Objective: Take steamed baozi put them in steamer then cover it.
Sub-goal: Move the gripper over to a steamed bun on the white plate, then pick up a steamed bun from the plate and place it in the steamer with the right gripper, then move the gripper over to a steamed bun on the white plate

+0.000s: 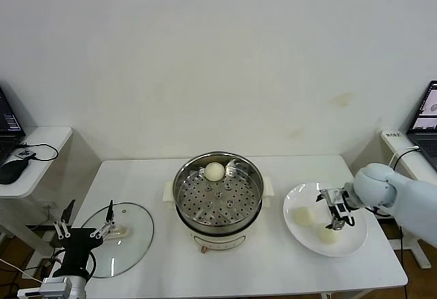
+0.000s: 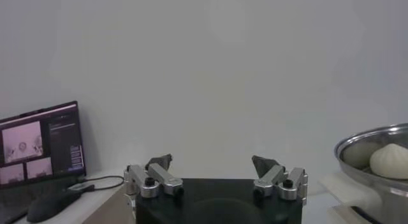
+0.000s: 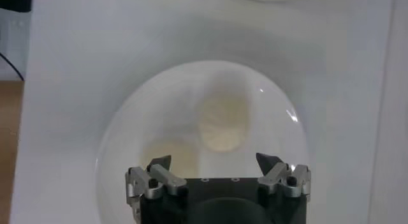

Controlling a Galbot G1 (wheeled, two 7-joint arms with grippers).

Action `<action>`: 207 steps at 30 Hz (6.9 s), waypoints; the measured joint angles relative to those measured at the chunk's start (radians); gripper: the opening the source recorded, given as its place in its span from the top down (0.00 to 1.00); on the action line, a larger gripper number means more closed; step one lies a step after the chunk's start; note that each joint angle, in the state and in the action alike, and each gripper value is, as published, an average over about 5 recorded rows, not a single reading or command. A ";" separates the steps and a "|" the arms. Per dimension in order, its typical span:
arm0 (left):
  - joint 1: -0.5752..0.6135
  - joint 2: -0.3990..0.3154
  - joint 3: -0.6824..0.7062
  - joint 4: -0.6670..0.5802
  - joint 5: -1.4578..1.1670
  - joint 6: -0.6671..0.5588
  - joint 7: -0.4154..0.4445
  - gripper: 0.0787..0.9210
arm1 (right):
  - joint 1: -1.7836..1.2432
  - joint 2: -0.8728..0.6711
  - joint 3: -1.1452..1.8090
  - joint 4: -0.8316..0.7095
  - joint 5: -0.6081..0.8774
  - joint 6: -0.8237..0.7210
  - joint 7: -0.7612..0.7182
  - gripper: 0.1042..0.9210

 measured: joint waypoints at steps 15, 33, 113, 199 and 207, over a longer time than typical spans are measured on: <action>-0.001 0.002 -0.010 0.006 0.001 -0.001 0.000 0.12 | -0.076 0.101 0.066 -0.107 -0.007 0.019 0.013 0.12; 0.000 -0.002 -0.014 0.012 0.000 -0.004 -0.001 0.12 | -0.098 0.160 0.082 -0.152 -0.019 -0.001 -0.004 0.34; -0.052 -0.006 -0.007 0.040 -0.009 -0.022 -0.004 0.12 | 0.451 0.837 -0.374 -0.195 0.658 -0.463 0.247 0.25; 0.003 -0.007 -0.027 0.020 0.036 -0.017 -0.001 0.12 | -0.366 -0.018 0.342 -0.008 -0.093 -0.006 -0.035 0.27; 0.003 -0.010 -0.027 0.021 0.035 -0.017 -0.002 0.12 | -0.361 -0.010 0.343 -0.017 -0.093 -0.012 -0.042 0.38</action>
